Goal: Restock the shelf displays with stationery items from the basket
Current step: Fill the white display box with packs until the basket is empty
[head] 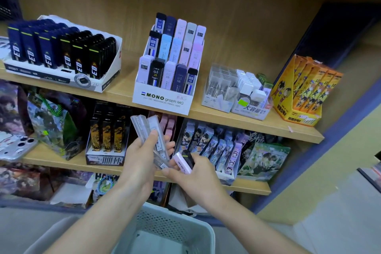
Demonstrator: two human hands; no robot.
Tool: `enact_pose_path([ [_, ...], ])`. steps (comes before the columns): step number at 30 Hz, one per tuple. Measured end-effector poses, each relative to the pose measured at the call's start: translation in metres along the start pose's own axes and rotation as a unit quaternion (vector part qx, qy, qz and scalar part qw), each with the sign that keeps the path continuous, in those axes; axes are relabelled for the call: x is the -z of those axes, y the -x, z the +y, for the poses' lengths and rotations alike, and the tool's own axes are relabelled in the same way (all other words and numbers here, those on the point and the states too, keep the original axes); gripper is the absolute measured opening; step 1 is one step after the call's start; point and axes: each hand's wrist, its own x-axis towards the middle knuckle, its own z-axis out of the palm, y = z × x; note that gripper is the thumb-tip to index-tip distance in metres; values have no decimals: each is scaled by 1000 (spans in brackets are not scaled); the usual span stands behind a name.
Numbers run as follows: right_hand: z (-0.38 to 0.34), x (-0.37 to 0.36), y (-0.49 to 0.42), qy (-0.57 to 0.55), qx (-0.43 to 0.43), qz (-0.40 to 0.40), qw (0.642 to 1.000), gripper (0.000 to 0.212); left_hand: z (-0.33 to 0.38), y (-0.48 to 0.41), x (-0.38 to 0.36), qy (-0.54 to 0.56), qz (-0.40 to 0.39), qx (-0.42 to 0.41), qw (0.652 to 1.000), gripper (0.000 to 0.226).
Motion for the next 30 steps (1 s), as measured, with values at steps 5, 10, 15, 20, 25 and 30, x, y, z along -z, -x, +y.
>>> enact_pose_path([
  [5,-2,14,4,-26,19,-46,998,9,2,2,-3,-25,-8,-39,999,18],
  [10,-4,19,9,-26,31,-92,995,11,8,5,-5,-9,-10,-36,999,21],
  [15,-11,7,8,6,45,-84,995,27,3,8,-7,-36,-8,-39,999,19],
  [20,-17,20,5,47,41,-79,995,17,8,4,-2,-39,-17,-57,997,17],
  [25,-35,83,-5,84,29,19,996,19,10,2,2,-35,-40,-56,997,17],
  [30,-60,136,-44,31,115,174,978,7,7,5,0,-68,-55,-46,995,17],
])
